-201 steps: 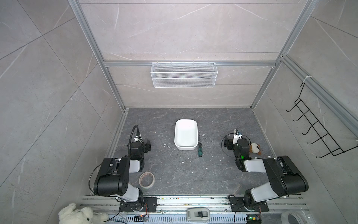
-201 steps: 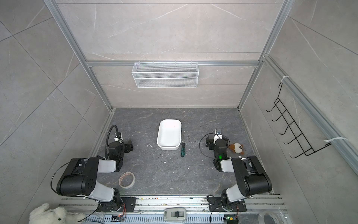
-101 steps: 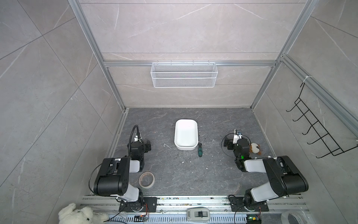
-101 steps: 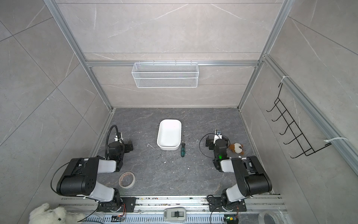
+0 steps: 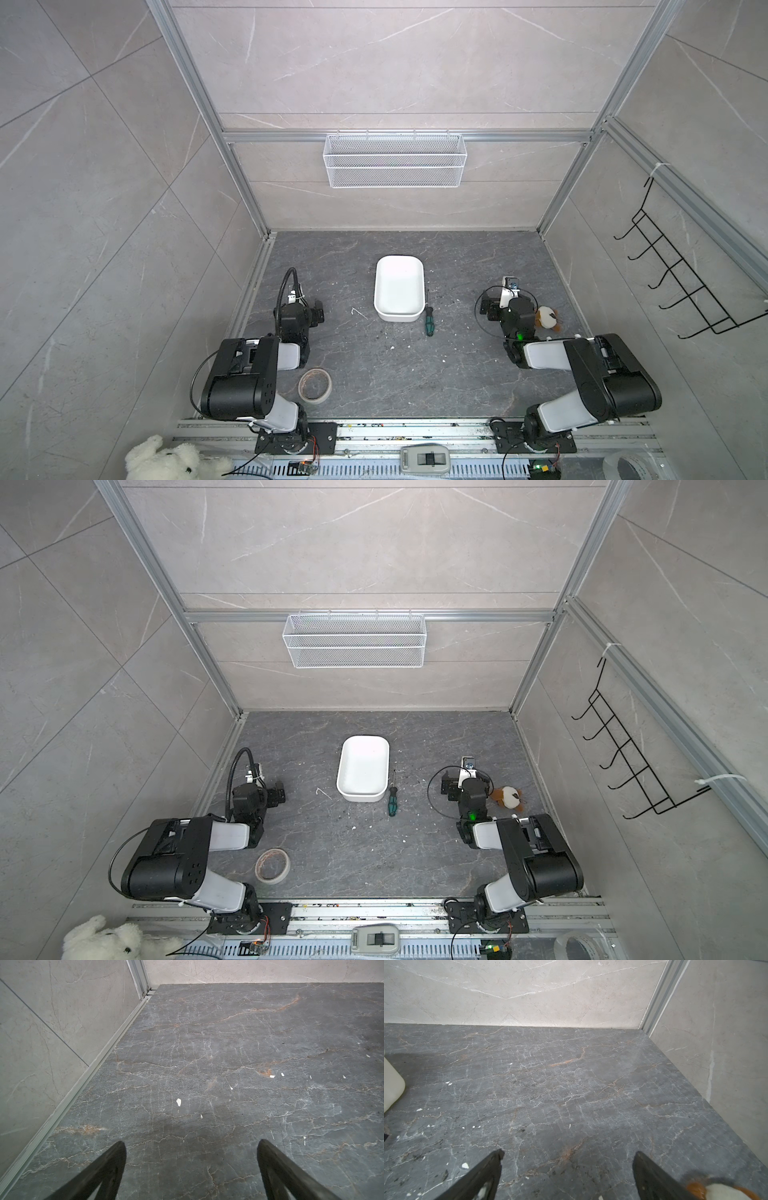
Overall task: Put the screwdriver in the bin
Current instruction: Pick up the screwdriver from the center of the table.
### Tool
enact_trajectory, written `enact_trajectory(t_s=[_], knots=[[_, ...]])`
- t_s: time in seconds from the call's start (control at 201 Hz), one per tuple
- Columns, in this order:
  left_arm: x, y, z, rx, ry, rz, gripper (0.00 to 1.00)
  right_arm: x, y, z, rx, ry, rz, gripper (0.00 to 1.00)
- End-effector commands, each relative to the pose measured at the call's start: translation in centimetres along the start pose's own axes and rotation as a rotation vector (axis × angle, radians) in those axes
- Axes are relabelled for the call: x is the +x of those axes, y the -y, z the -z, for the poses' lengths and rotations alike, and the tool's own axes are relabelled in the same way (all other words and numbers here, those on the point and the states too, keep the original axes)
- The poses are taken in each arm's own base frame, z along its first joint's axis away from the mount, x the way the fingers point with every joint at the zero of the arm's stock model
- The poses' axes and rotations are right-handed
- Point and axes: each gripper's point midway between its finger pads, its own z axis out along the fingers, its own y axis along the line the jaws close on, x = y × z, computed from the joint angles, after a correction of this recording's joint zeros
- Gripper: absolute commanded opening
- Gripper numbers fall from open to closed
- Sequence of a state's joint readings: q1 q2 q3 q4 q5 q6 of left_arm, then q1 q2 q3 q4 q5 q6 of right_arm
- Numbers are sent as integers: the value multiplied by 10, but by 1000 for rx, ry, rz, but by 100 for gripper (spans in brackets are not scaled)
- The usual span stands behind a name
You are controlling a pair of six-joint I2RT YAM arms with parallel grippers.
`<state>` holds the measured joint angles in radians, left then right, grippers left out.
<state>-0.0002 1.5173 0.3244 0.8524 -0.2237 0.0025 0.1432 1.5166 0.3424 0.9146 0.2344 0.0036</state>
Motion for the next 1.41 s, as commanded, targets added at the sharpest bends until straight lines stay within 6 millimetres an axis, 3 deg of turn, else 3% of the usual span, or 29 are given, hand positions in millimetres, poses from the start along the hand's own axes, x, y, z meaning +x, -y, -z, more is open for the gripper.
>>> enact_trajectory(t_s=[0.0, 0.249, 0.398, 0.478, 0.543, 0.637, 0.806, 0.916, 1.17, 1.244, 1.404], knots=[[-22, 2, -1, 14, 61, 26, 100, 1, -1, -2, -5, -8, -8, 99], [-21, 1, 0, 12, 62, 26, 100, -1, -1, 0, -7, 4, 2, 99], [-27, -1, 2, -4, 82, 22, 100, -11, -2, 14, 6, 63, 13, 99], [-40, -5, 11, -38, 84, 19, 100, -24, 7, 25, 49, 76, -6, 99], [-49, -7, 21, -73, 10, 35, 100, -29, 18, 31, 104, -16, -33, 99], [-65, -6, 33, -61, -38, 133, 100, -55, 17, 34, 99, -76, -42, 99], [-62, 16, 34, 49, -172, 220, 100, -87, 41, 29, 281, -169, -159, 99], [-61, 14, 35, 33, -195, 233, 100, -78, 76, 50, 585, -372, -311, 100], [-37, -45, 59, -293, -138, 389, 100, -55, 69, 43, 557, -449, -278, 100], [-40, -39, 60, -248, -105, 396, 100, -53, 67, 47, 530, -434, -276, 100], [-42, 9, 50, 24, -152, 439, 100, -59, 56, 50, 428, -424, -280, 100]])
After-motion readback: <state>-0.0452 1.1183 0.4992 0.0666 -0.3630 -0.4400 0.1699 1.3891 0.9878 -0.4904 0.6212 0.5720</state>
